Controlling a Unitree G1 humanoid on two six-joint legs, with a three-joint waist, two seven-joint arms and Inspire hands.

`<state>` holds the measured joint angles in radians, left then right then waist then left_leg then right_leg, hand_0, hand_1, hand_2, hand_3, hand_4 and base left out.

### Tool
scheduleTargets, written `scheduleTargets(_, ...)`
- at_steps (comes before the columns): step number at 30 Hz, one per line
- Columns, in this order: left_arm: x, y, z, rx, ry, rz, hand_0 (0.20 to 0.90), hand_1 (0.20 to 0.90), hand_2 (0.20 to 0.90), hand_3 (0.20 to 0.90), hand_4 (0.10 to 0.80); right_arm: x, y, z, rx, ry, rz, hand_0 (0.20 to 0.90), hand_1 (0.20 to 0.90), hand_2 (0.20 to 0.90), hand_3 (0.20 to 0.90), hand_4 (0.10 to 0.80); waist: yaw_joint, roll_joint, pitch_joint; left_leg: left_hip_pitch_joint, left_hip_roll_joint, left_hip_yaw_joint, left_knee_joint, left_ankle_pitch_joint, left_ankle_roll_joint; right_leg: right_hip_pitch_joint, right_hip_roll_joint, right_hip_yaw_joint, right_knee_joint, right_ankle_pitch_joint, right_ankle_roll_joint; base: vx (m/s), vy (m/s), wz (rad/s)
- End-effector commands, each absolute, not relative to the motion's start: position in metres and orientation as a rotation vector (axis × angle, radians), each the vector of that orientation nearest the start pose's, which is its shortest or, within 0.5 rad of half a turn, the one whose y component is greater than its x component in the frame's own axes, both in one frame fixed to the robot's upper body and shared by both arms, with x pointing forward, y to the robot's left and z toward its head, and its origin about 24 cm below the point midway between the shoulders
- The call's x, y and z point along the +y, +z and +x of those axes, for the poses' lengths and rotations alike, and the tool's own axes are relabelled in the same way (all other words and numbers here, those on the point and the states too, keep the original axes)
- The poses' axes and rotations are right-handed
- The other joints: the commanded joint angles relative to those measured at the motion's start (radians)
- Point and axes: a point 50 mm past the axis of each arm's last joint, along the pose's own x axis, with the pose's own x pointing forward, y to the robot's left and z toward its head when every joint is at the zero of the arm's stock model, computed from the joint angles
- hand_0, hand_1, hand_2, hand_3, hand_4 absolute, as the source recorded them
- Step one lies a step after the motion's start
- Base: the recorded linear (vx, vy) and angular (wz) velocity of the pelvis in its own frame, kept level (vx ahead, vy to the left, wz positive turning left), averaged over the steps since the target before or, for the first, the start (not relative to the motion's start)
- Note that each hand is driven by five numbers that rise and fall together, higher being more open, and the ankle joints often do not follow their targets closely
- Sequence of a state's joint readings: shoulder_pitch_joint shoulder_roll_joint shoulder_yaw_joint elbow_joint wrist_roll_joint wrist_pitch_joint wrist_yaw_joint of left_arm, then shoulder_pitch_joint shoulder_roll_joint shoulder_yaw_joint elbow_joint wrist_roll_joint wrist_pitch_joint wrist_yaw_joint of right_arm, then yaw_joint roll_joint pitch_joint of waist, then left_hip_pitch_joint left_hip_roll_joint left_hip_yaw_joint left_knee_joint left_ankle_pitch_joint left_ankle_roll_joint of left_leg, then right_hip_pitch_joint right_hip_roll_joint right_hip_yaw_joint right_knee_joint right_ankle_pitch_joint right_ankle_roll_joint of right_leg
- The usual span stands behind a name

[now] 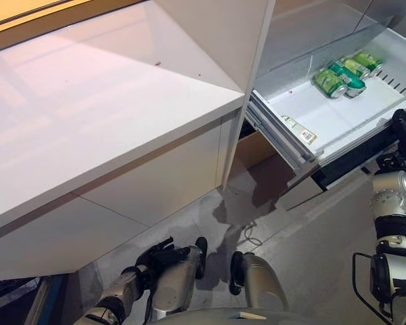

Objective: Put drinks into fridge and close the fridge

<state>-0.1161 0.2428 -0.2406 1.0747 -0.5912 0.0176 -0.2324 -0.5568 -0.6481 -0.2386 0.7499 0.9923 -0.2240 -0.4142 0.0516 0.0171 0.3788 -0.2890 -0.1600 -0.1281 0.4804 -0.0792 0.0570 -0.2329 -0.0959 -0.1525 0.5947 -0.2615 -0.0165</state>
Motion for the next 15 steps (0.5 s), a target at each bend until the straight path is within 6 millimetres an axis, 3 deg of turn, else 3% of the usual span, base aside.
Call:
scheduleTargets(1, 0.214, -0.154, 0.109, 1.096, 0.012, -0.252, 0.900, 0.900, 0.900, 0.900, 0.800, -0.338, 0.181, 0.343, -0.346, -0.574, 0.470, 0.900, 0.900, 0.900, 0.900, 0.800, 0.106, 0.002, -0.048, 0.081, -0.009, -0.021, -0.029, -0.105, 0.047, 0.031, -0.002, -0.002, 0.042, 0.005, -0.038, 0.077, 0.027, 0.21)
scheduleTargets(15, 0.234, -0.158, 0.083, 1.190, 0.048, -0.198, 0.900, 0.900, 0.900, 0.900, 0.800, -0.327, 0.190, 0.352, -0.329, -0.554, 0.411, 0.900, 0.900, 0.900, 0.900, 0.800, 0.144, -0.018, -0.123, 0.198, 0.013, -0.065, -0.158, -0.069, 0.033, 0.160, -0.011, -0.043, -0.112, 0.042, -0.008, 0.056, 0.000, 0.20)
